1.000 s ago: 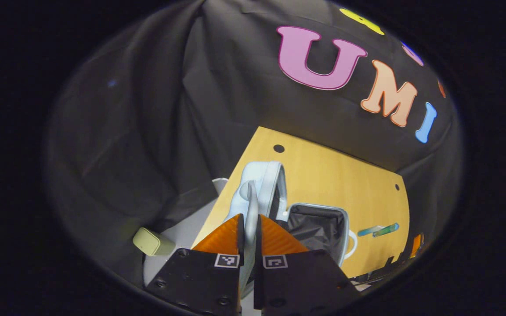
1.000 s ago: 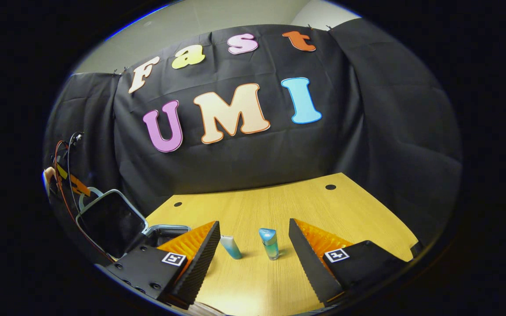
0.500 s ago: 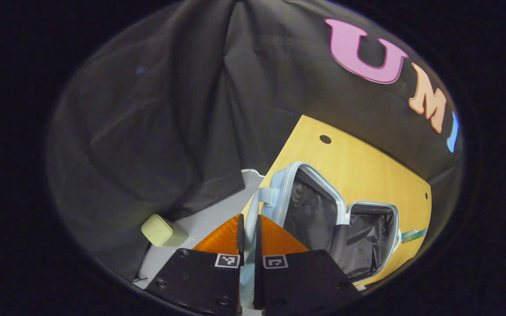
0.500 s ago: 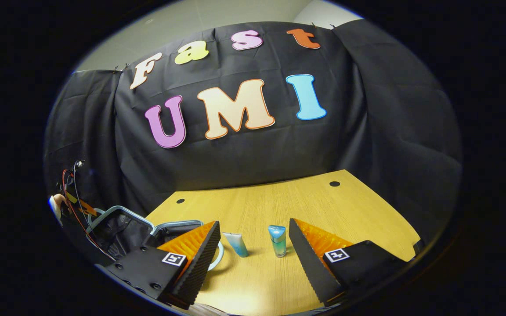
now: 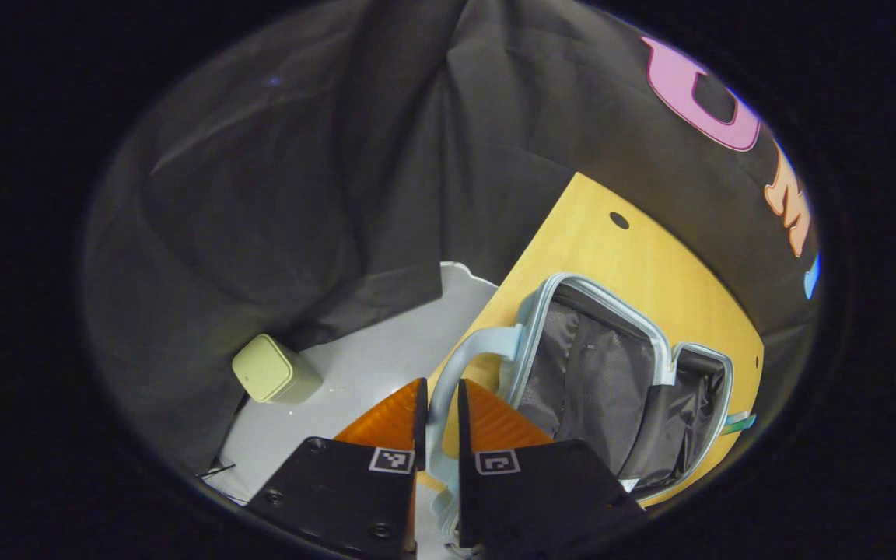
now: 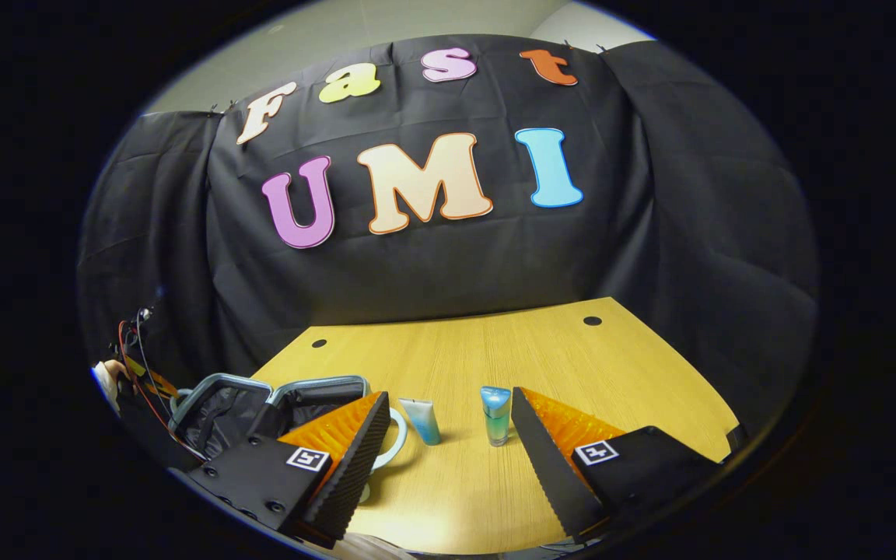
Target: First open the suitcase, pack the skin care products into it, and then close the suitcase.
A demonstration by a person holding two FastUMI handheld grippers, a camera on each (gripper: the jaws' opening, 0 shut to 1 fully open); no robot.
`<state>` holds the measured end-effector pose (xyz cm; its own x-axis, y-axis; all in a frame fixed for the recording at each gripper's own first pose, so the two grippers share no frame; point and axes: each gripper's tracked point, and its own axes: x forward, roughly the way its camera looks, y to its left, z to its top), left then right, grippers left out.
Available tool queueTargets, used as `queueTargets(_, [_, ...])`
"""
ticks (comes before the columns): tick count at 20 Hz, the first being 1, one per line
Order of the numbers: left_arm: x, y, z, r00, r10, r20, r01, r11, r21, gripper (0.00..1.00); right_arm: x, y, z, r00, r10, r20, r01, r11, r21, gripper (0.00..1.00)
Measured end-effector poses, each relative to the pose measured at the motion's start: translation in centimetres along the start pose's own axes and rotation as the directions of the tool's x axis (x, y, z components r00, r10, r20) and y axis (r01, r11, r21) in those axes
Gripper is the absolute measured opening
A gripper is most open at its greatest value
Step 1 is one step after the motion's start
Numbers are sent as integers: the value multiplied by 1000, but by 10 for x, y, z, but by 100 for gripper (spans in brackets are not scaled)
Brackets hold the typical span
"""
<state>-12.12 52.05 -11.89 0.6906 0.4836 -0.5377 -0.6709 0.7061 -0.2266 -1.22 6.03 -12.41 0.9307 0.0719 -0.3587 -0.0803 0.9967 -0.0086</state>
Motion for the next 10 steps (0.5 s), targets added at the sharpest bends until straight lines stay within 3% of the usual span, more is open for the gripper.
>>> queueTargets(1, [-1,-7,-3,1000,0,-3,0,1000,5,15,-1,0,0,1000,-1,2,1,1000,0,94])
queueTargets(3, [-5,-7,-1,1000,15,-6,-15,999,37,34,-4,1,-3,1000,-1,2,1,1000,4,98])
queueTargets(7, [-24,0,-5,998,59,16,-61,993,100,100,-6,0,-9,1000,-3,-5,3,1000,2,98])
queueTargets(10, [-36,-14,-13,994,103,25,-106,977,184,96,-7,-3,-14,1000,-7,-12,7,1000,4,98])
